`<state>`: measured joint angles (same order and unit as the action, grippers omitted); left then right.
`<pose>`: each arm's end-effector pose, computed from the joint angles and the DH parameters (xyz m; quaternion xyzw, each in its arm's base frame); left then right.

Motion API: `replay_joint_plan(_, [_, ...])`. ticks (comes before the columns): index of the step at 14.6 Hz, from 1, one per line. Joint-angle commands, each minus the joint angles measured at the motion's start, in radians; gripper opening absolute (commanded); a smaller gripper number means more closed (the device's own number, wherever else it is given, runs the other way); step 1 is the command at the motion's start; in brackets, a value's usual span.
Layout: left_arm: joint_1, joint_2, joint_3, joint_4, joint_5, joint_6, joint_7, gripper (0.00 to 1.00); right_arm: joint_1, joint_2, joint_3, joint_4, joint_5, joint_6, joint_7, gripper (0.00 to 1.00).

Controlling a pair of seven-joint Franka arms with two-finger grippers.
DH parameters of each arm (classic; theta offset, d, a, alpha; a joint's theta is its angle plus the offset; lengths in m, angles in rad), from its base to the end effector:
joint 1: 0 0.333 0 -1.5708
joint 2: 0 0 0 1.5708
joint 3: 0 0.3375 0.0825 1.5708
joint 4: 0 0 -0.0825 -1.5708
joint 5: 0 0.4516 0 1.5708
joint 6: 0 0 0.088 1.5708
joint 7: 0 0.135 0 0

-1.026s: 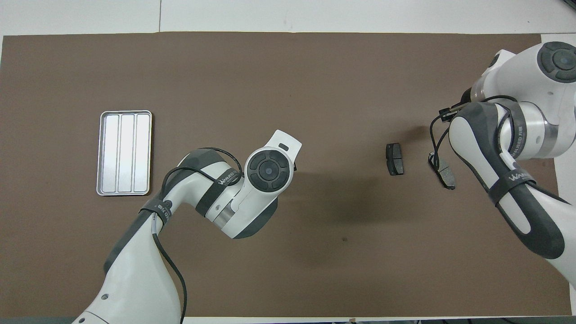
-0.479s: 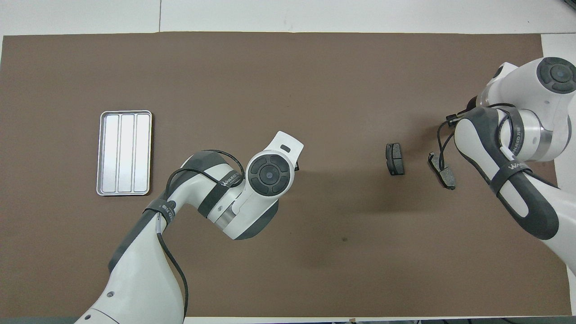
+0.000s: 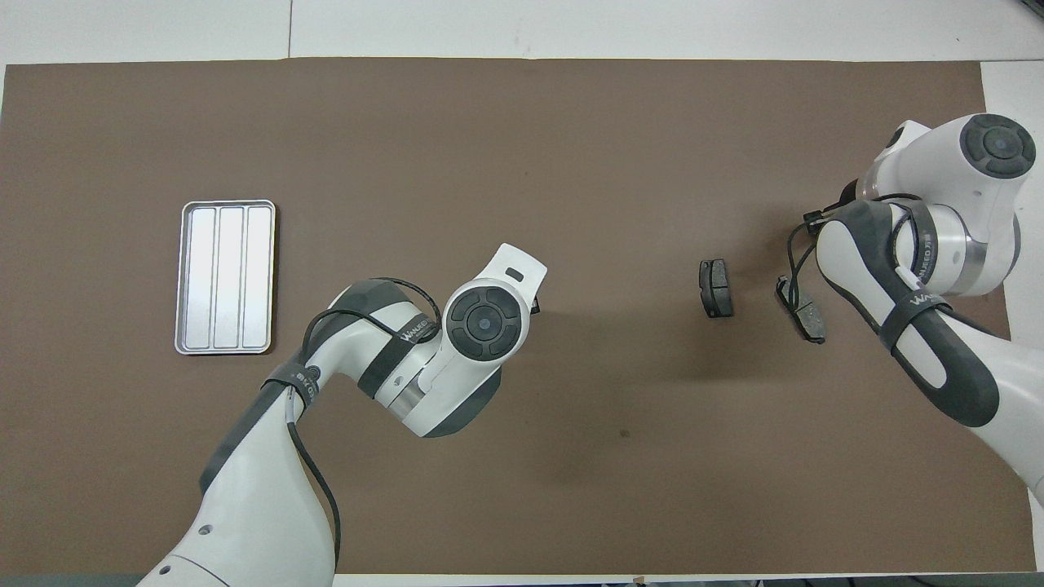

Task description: Place bearing gear from tray to pile

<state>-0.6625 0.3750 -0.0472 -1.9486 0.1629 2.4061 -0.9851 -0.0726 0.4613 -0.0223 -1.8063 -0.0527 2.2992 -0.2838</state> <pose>0.5230 -0.4430 0.2414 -0.9946 -0.0813 -0.0640 0.0008 0.7123 -0.0693 0.2399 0.9932 0.1126 0.0108 0.0274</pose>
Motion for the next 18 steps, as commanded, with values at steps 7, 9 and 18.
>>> replay_joint_plan(7, [0.061, -0.100, 0.020, 0.108, 0.026, -0.198, 0.100, 1.00, -0.013, -0.001, 0.013, -0.008, 0.013, 0.020, -0.031, 0.19])
replay_joint_plan(9, [0.115, -0.187, 0.021, 0.120, 0.026, -0.275, 0.176, 1.00, -0.013, -0.001, 0.013, -0.008, 0.014, 0.019, -0.029, 0.59])
replay_joint_plan(18, [0.645, -0.412, 0.027, 0.204, -0.107, -0.501, 0.987, 1.00, 0.080, -0.125, 0.015, 0.001, 0.014, -0.162, 0.122, 1.00])
